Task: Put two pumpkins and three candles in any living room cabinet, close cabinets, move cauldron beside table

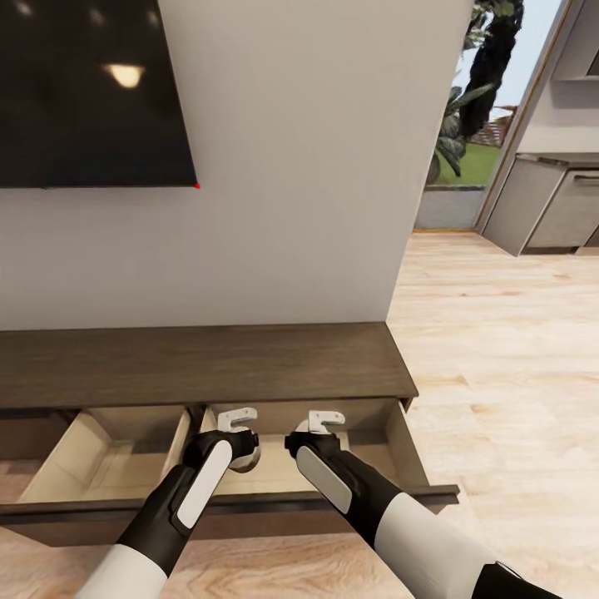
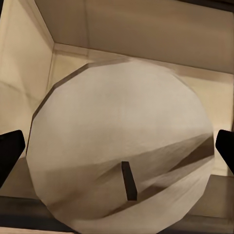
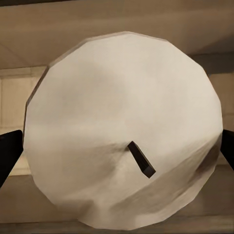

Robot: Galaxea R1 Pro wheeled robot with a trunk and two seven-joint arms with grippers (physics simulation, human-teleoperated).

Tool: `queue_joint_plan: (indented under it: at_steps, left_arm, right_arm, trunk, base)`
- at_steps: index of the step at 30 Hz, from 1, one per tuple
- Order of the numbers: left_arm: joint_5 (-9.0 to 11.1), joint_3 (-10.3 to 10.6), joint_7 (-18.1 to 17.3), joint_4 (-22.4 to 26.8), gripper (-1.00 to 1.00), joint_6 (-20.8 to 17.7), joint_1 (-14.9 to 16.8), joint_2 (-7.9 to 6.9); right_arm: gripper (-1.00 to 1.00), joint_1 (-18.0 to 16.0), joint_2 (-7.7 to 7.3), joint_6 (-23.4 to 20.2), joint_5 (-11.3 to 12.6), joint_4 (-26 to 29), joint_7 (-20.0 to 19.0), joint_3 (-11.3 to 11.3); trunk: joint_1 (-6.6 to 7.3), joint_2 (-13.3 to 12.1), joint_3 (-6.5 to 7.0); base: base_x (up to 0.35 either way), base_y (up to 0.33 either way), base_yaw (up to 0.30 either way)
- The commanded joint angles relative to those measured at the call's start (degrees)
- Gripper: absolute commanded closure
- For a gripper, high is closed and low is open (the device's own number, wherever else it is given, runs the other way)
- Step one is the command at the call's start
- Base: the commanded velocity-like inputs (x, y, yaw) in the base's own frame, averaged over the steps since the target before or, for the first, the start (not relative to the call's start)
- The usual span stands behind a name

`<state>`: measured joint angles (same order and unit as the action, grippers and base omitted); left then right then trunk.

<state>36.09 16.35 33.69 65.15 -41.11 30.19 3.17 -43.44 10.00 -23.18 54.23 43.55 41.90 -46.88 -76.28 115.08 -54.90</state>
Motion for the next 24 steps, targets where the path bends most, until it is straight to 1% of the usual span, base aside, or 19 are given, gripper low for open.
queue_joint_plan:
  at_steps: [1, 5, 9, 17, 18, 20, 22, 24]
  left_arm:
    - [0.6, 0.1, 0.6, 0.1, 1.00, 0.0, 0.0, -0.01]
    - [0.7, 0.2, 0.6, 0.1, 1.00, 0.0, 0.0, -0.01]
    - [0.6, 0.8, 0.6, 0.1, 1.00, 0.0, 0.1, -0.01]
    - [0.4, 0.8, 0.6, 0.1, 1.00, 0.0, 0.1, -0.20]
    - [0.4, 0.9, 0.6, 0.1, 1.00, 0.3, 0.1, -0.19]
    - [0.4, 0.9, 0.6, 0.1, 1.00, 2.2, 0.1, -0.27]
    - [0.4, 0.9, 0.6, 0.1, 1.00, 3.2, 0.1, -0.42]
    - [0.4, 1.0, 0.6, 0.0, 1.00, 3.6, 0.1, -0.50]
  right_arm:
    - [1.00, -0.1, 0.00, -0.2, 0.2, 0.0, 0.4, -0.1]
    - [1.00, -0.1, 0.00, -0.2, 0.1, 0.1, 0.4, -0.1]
    - [1.00, -0.1, 0.00, -0.2, 0.1, 0.1, 0.4, -0.1]
    - [1.00, -0.1, 0.00, -0.2, 0.1, 0.1, 0.4, -0.1]
    - [1.00, -0.1, 0.00, -0.2, 0.1, 0.1, 0.4, -0.1]
    - [1.00, -0.1, 0.00, -0.2, 0.1, 0.1, 0.4, -0.1]
    - [1.00, -0.1, 0.00, -0.2, 0.1, 0.1, 0.4, -0.1]
    - [1.00, -0.1, 0.00, -0.2, 0.1, 0.1, 0.4, -0.1]
  trunk:
    - [-0.22, 0.4, -0.23]
    - [-1.10, 2.0, -0.95]
    - [-1.97, 3.6, -1.67]
    - [-3.73, 6.9, -3.10]
    - [-3.95, 7.3, -3.28]
    - [-4.39, 8.1, -3.64]
    - [-4.83, 8.9, -4.00]
    - [-5.27, 9.7, -4.36]
  base:
    - [0.000, 0.000, 0.000]
    - [0.000, 0.000, 0.000]
    - [0.000, 0.000, 0.000]
    - [0.000, 0.000, 0.000]
    - [0.000, 0.000, 0.000]
    - [0.000, 0.000, 0.000]
    - [0.000, 0.000, 0.000]
    - [0.000, 0.000, 0.000]
